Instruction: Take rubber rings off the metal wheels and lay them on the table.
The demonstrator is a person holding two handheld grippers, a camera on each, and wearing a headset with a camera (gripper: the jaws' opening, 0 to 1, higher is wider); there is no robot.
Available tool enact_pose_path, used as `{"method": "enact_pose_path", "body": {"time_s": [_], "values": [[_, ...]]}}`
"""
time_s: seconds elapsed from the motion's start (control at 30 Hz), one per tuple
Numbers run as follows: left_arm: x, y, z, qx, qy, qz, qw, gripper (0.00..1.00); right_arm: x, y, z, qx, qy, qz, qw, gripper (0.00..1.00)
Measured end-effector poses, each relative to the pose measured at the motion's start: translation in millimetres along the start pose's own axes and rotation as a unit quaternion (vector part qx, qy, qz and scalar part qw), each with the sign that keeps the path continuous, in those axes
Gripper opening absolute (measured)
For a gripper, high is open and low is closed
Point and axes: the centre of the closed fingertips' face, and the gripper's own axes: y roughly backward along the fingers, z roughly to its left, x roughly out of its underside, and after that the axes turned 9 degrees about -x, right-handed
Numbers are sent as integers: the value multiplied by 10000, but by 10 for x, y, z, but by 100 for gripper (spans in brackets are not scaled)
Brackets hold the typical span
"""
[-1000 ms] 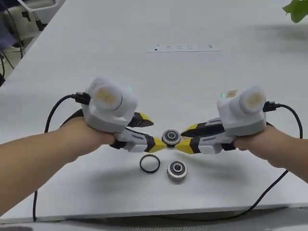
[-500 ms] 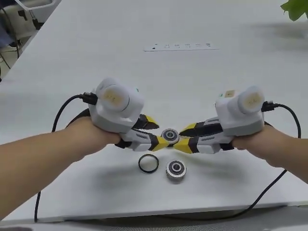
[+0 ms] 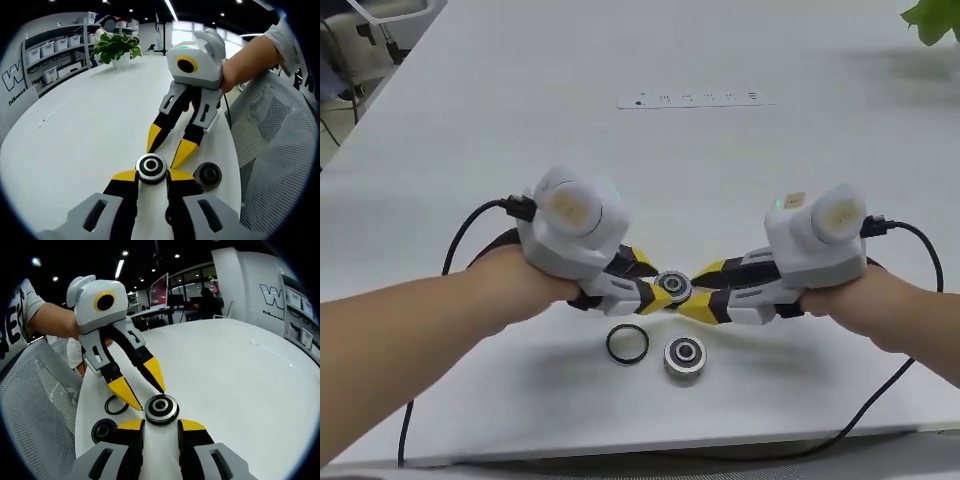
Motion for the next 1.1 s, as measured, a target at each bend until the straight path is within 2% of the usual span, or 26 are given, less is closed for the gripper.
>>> {"method": "enact_pose_path", "body": {"time_s": [0.2, 0.6, 0.87, 1.1], "values": [[-30, -27, 1, -19, 33, -30, 10000, 15, 3, -5, 9, -5, -2, -8, 10000, 24], [-72, -52, -57, -63, -119, -22, 9999, 11, -6, -10, 11, 12, 32, -14, 10000, 24], [-77, -64, -31, -193, -54, -67, 9998, 9, -37, -11, 5, 36, 57, -63, 10000, 26], [-90, -66, -16, -189, -31, -146, 9997, 9, -54, -34, 17, 37, 92, -84, 9999, 28]]}}
